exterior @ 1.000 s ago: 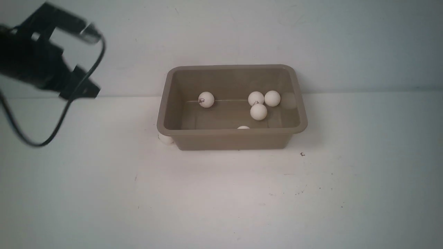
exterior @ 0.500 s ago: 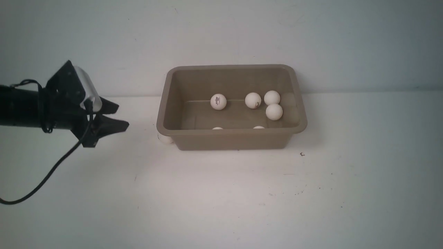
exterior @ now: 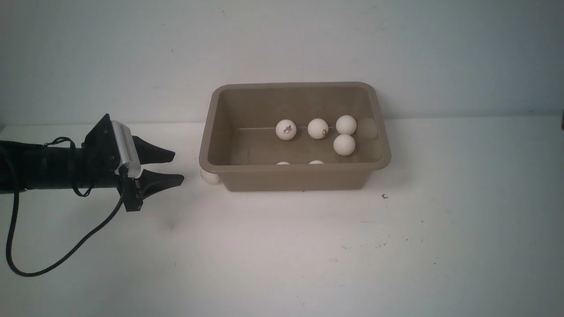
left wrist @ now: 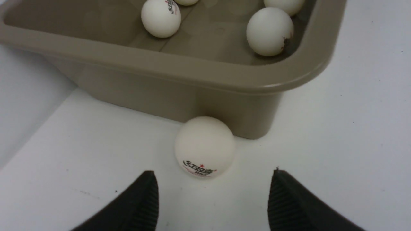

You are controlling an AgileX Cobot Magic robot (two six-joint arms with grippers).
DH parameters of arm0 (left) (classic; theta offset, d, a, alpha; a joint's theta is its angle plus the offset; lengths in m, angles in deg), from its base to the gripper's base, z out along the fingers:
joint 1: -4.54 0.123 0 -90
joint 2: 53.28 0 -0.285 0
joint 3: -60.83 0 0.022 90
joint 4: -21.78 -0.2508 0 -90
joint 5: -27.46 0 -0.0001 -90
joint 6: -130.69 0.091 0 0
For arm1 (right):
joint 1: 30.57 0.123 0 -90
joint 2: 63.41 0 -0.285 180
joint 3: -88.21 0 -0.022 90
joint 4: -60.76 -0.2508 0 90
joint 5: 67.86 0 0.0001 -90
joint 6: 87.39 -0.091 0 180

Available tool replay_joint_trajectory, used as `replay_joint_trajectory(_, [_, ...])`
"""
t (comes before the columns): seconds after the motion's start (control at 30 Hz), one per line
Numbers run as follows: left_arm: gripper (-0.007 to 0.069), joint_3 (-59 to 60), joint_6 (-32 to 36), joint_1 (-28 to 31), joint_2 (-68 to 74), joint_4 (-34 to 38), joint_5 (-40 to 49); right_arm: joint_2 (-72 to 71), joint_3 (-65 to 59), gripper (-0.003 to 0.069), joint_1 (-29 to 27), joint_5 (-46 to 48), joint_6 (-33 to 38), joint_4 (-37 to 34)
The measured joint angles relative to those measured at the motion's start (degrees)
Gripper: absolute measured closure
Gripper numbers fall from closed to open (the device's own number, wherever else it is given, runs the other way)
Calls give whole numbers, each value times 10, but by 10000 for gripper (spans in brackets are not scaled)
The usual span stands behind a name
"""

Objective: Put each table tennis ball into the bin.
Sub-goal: Use the left arm to clamp the table tennis ball closest to it

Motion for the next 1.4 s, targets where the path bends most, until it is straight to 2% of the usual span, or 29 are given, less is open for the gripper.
replay_joint_trajectory(0.3, [209, -36, -6, -24, 14, 15, 2, 0, 0, 676, 0, 0, 0, 0])
replay_joint_trajectory(0.47, [209, -66, -34, -50, 33, 1, -6, 0, 0, 676, 0, 0, 0, 0])
replay_joint_trajectory(0.7, [209, -83, -85, -53, 38, -34, -12, 0, 0, 676, 0, 1, 0, 0])
replay_joint_trajectory(1.2, [209, -84, -86, -54, 63, -32, -16, 0, 0, 676, 0, 1, 0, 0])
replay_joint_trajectory(1.4, [209, -84, -74, -54, 66, -2, -16, 0, 0, 676, 0, 1, -3, 1])
